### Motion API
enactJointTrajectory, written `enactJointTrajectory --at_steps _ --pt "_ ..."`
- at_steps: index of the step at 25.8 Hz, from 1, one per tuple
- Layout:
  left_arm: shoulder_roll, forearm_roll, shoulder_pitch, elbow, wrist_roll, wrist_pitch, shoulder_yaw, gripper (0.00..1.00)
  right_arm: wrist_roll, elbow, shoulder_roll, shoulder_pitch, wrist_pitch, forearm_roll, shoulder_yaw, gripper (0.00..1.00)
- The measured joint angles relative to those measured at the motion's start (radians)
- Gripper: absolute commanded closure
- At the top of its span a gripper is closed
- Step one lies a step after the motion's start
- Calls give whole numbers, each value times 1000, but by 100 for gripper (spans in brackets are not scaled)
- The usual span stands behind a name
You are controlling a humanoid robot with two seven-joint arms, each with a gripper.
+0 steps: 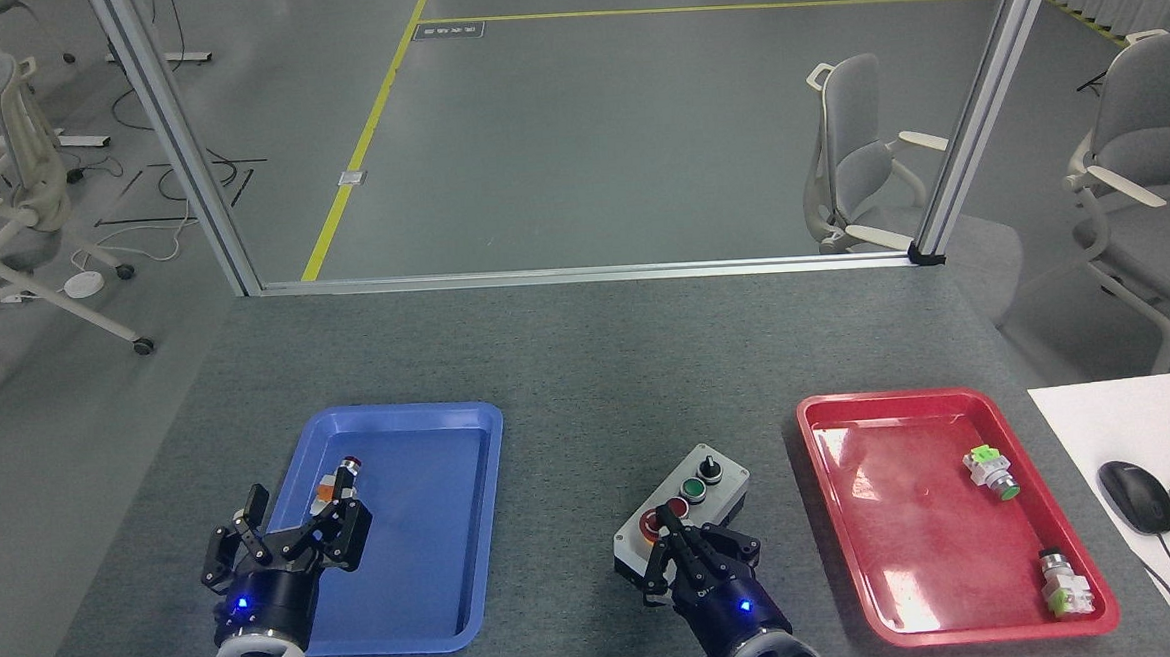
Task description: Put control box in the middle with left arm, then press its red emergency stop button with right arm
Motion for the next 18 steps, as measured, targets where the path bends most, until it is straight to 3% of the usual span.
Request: enactJointTrajectory --at_steps 18 --pt "-17 12 4 12 -8 3 -2 1 27 11 0 -8 -1 -17 15 100"
